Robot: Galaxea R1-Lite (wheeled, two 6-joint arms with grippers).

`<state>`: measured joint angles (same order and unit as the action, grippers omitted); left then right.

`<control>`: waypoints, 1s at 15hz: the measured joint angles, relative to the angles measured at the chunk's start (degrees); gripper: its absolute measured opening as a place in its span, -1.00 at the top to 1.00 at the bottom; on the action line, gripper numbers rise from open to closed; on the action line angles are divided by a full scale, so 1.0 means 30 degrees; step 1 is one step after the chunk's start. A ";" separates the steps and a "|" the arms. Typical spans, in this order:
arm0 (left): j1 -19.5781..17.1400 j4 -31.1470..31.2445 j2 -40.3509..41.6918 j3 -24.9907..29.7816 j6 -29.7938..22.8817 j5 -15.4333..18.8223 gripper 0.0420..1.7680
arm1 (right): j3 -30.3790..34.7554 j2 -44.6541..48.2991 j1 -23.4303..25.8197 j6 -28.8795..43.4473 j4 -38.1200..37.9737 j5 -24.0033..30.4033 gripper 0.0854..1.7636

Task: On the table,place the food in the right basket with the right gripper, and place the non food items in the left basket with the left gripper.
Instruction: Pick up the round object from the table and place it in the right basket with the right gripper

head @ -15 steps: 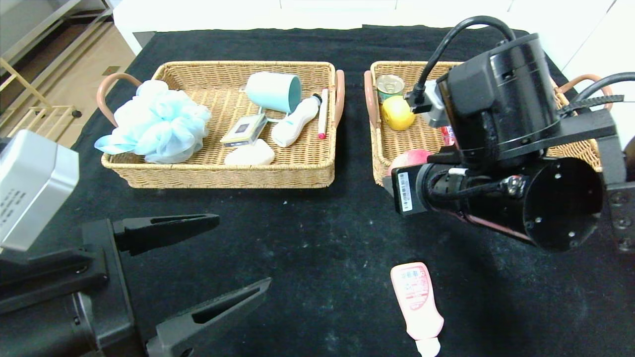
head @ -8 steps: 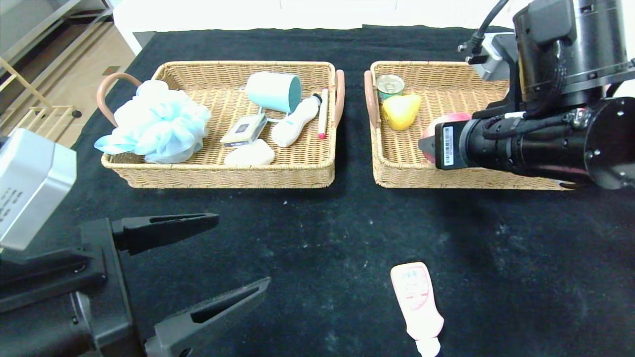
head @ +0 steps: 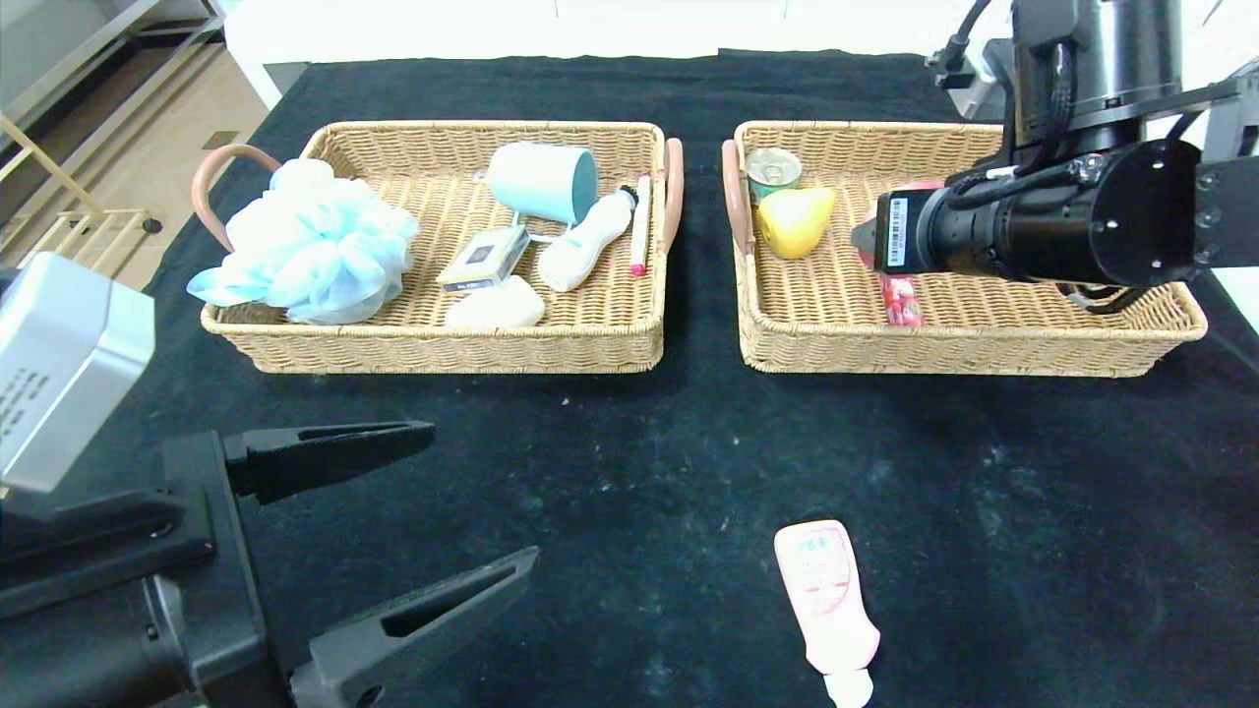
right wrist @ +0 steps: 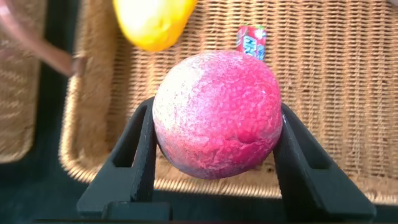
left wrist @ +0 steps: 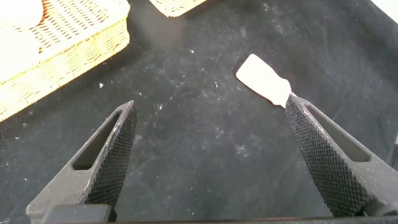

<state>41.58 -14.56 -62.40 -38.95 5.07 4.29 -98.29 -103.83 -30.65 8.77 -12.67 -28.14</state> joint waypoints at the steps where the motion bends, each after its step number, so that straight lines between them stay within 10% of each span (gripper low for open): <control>1: 0.0000 0.0000 0.0000 0.0000 0.0000 0.0000 -0.94 | -0.0175 -0.0260 0.0256 -0.0028 0.0000 0.0191 -0.24; 10: -0.0024 -0.0016 0.0000 -0.0033 -0.0004 -0.0008 -0.94 | -0.1333 -0.1983 0.1690 -0.0223 0.0016 0.0605 -0.24; 15: -0.0033 -0.0016 0.0000 -0.0033 -0.0004 -0.0016 -0.94 | -0.1296 -0.2024 0.1699 -0.0187 0.0033 0.0626 -0.58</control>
<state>41.48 -14.60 -62.40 -39.05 5.06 4.24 -102.18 -109.90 -25.55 8.20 -12.57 -26.26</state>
